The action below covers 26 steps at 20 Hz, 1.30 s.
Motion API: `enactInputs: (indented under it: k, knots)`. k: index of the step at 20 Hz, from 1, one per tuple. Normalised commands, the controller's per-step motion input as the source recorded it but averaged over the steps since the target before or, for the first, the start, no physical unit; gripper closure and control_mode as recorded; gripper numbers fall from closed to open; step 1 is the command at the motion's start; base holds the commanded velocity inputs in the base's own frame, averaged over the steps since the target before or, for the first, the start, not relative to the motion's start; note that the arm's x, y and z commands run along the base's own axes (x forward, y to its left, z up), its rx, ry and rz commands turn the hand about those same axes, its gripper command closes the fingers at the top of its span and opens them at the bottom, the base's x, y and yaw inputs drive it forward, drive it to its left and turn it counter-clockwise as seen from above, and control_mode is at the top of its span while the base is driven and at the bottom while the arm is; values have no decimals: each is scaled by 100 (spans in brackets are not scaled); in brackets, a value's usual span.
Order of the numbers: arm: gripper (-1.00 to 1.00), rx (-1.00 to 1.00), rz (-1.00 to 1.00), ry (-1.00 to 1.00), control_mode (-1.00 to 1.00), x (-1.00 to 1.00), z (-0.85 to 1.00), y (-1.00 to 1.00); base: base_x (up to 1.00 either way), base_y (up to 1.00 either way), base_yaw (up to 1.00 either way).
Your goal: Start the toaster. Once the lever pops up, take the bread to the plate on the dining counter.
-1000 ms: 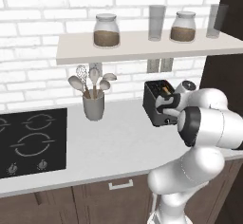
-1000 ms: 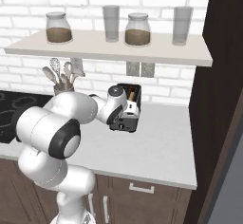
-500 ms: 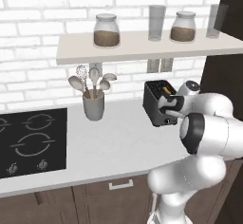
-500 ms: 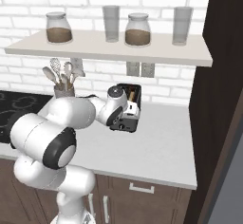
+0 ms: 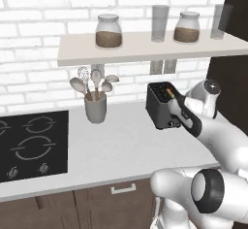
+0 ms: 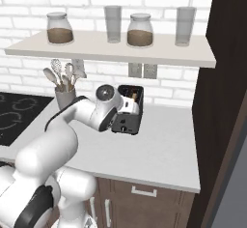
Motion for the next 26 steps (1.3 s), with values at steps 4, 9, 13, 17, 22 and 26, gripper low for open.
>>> enactInputs:
  k: [4, 9, 13, 17, 22, 26]
  knots:
    - [100, 0, 0, 0, -100, 0, 90, 0, 0, 0, 0]
    - [100, 0, 0, 0, -100, 0, 64, -4, 0, 0, 0]
    - [-100, 0, 0, 0, -100, 0, 11, -5, 0, 0, 0]
    - [-100, 0, 0, 2, -100, 0, 0, -5, 0, 0, 0]
    - [-100, 0, -1, 0, -100, 0, 0, -3, 0, 0, 0]
    - [-100, 0, 0, -5, -100, -1, 1, -3, 0, 0, 0]
